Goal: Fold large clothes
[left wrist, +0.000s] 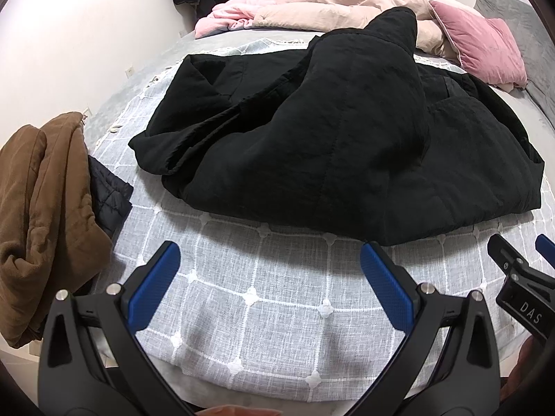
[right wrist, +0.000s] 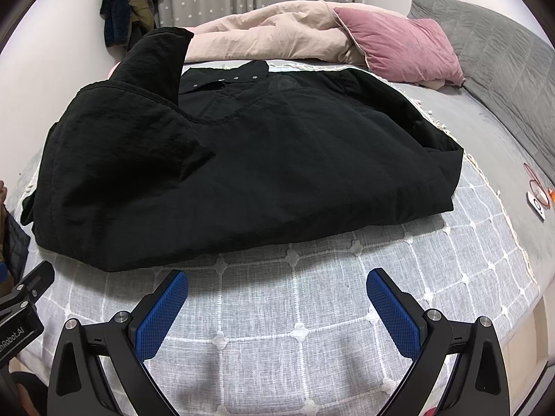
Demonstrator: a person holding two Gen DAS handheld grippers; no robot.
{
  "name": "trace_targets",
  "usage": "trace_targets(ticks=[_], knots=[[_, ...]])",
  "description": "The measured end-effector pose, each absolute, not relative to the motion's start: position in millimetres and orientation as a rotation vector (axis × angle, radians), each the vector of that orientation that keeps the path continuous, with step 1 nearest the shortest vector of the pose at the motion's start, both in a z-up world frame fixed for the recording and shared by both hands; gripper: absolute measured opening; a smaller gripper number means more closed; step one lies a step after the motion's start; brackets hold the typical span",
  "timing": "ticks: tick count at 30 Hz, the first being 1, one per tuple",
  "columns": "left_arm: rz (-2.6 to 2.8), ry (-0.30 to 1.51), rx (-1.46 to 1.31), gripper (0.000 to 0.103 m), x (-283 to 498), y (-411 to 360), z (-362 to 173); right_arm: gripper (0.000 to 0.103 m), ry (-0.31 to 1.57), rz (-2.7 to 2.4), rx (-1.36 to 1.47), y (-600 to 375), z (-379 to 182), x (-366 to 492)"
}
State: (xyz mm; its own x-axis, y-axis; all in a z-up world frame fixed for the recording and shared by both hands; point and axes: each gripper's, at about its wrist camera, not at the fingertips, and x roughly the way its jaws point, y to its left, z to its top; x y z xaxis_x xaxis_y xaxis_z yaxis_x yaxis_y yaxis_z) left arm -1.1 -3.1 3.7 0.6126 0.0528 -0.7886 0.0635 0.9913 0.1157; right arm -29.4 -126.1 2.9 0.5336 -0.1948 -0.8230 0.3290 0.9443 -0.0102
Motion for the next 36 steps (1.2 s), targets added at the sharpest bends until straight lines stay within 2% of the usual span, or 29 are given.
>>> trace_targets(ticks=[7,15,20,25,28,31,36], knots=[[-0.038,0.892,0.129,0.103,-2,-5,5,0.103,0.96,-0.314,0.148,-126,3,-29],[-0.18,1.009,0.086,0.103,25,-1,4,0.103,0.985,-0.287,0.112,-143,8,-27],[-0.249,0.97,0.015,0.103,49,13,29,0.103,0.931,-0.303,0.148,-173,34,-15],[-0.284,0.932,0.125,0.103,87,4,37,0.103,0.918,-0.292,0.198,-209,53,21],[-0.373,1.01,0.091,0.103,114,6,13,0.103,0.916,-0.334,0.218,-235,42,42],[-0.42,0.997,-0.043,0.103,125,25,3,0.103,0.928,-0.342,0.255,-261,19,46],[-0.479,0.841,-0.039,0.103,136,22,26,0.103,0.889,-0.253,0.387,-299,6,62]])
